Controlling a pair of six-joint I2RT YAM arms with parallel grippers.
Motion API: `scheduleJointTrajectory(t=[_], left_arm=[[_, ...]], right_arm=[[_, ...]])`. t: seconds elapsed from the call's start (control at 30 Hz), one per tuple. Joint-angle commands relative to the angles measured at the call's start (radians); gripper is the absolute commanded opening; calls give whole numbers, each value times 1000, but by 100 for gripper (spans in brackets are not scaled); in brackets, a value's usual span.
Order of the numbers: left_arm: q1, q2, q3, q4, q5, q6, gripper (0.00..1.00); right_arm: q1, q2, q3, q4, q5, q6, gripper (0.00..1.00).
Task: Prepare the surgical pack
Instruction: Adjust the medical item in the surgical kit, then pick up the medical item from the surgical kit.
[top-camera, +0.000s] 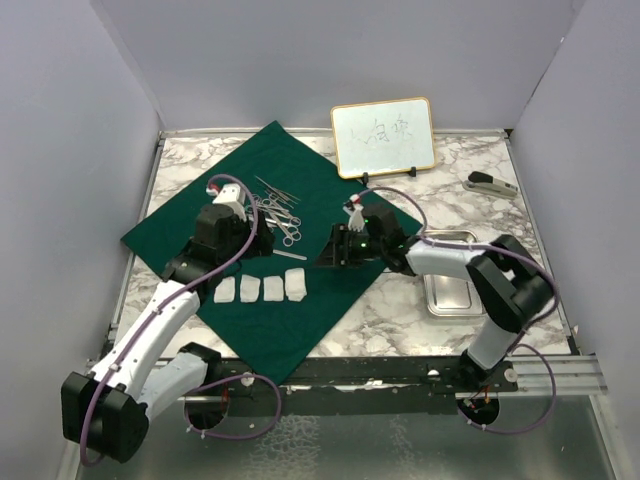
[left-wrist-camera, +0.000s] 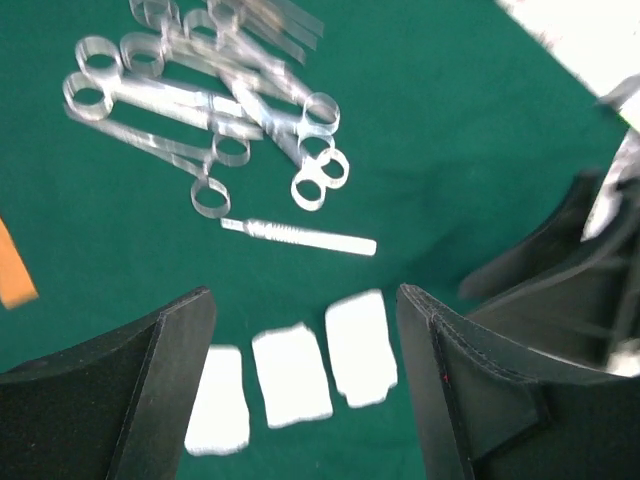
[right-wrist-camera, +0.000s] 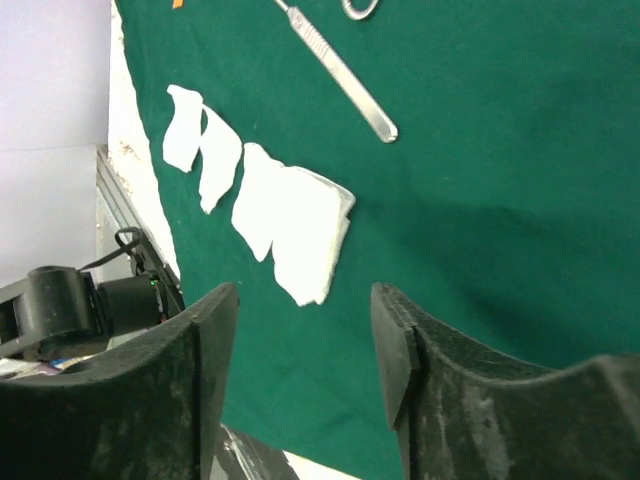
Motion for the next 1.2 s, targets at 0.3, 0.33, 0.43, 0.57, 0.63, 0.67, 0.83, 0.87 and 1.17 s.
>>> scheduleJointTrajectory(t=[0.3, 0.33, 0.43, 0.57, 0.63, 0.67, 0.83, 0.87, 1.17], left_arm=[[-536, 353, 48, -243, -358, -222, 54], [-551, 381, 61, -244, -376, -210, 52], [-569, 464, 111, -235, -405, -149, 42], [-571, 558, 170, -225, -377, -88, 38], [-571, 585, 176, -213, -360, -81, 38], [-571, 595, 177, -209, -359, -78, 38], [-571, 624, 183, -211, -363, -61, 39], [-571, 629, 181, -210, -356, -62, 40], [-571, 628, 127, -181, -311, -81, 43]], right_arm=[[-236, -344, -229, -71, -31, -180, 65], [-246, -357, -245, -63, -33, -180, 65], [-253, -371, -266, -54, -41, -189, 64], [-252, -356, -282, -47, -61, -189, 62], [-252, -347, -292, -22, -86, -176, 61], [-252, -341, -299, -2, -105, -170, 61], [-253, -306, -307, 56, -156, -141, 59], [-252, -298, -304, 62, -166, -139, 59], [-244, -256, -294, 115, -204, -107, 58]])
